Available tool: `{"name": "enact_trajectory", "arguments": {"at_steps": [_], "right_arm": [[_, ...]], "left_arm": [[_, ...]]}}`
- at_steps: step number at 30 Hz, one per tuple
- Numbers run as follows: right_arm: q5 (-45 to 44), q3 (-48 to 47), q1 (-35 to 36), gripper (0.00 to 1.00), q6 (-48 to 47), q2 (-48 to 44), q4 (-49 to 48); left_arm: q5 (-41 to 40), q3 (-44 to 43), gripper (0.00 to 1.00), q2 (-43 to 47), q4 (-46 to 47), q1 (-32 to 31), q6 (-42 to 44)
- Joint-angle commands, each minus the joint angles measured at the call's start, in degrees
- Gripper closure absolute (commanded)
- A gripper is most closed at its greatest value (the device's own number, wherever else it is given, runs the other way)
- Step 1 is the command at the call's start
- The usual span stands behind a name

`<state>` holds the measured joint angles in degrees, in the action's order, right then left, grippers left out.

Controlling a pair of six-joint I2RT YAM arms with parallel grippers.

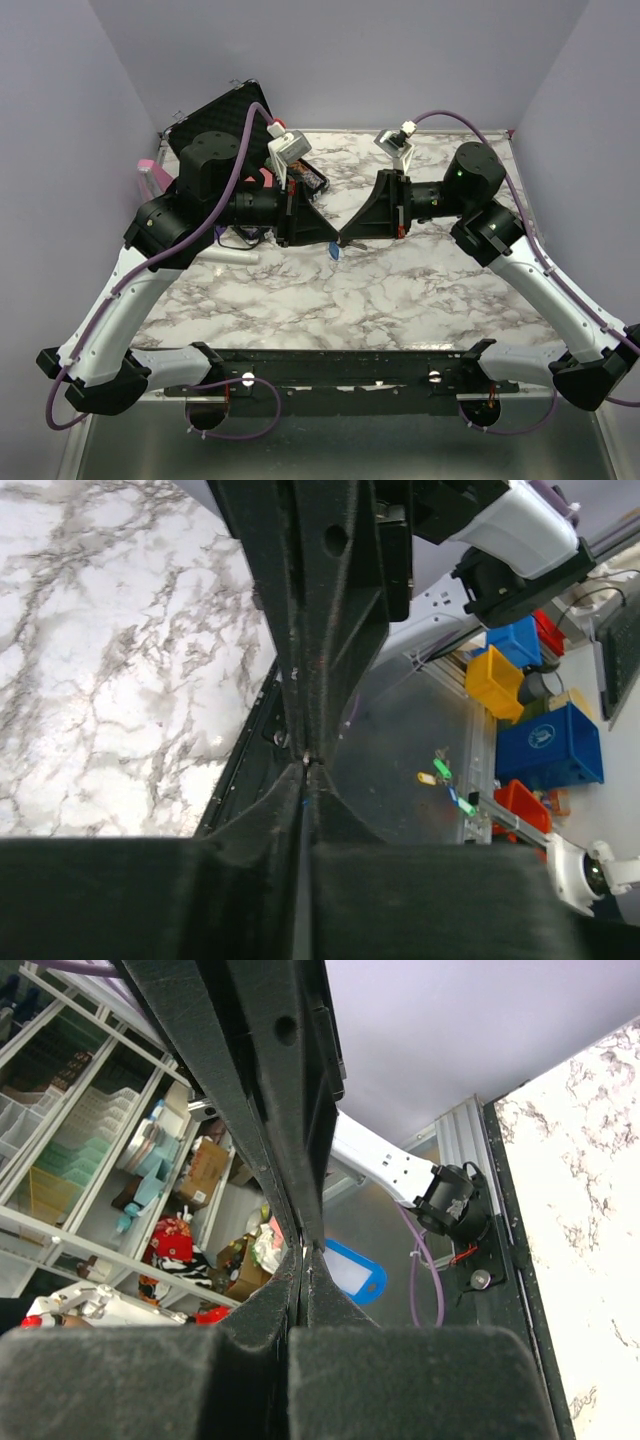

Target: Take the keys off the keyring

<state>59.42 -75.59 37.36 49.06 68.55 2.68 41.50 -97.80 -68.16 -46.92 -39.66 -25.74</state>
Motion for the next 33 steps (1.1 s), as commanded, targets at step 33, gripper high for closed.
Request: {"name": "enact_trajectory", "arguments": {"at_steps": [33], "right_arm": [[-8.2, -0.2, -0.2, 0.99, 20.4, 1.6, -36.2]], "left_arm": [[-22.1, -0.5, 1.0, 5.5, 10.5, -1.5, -17.8]]}}
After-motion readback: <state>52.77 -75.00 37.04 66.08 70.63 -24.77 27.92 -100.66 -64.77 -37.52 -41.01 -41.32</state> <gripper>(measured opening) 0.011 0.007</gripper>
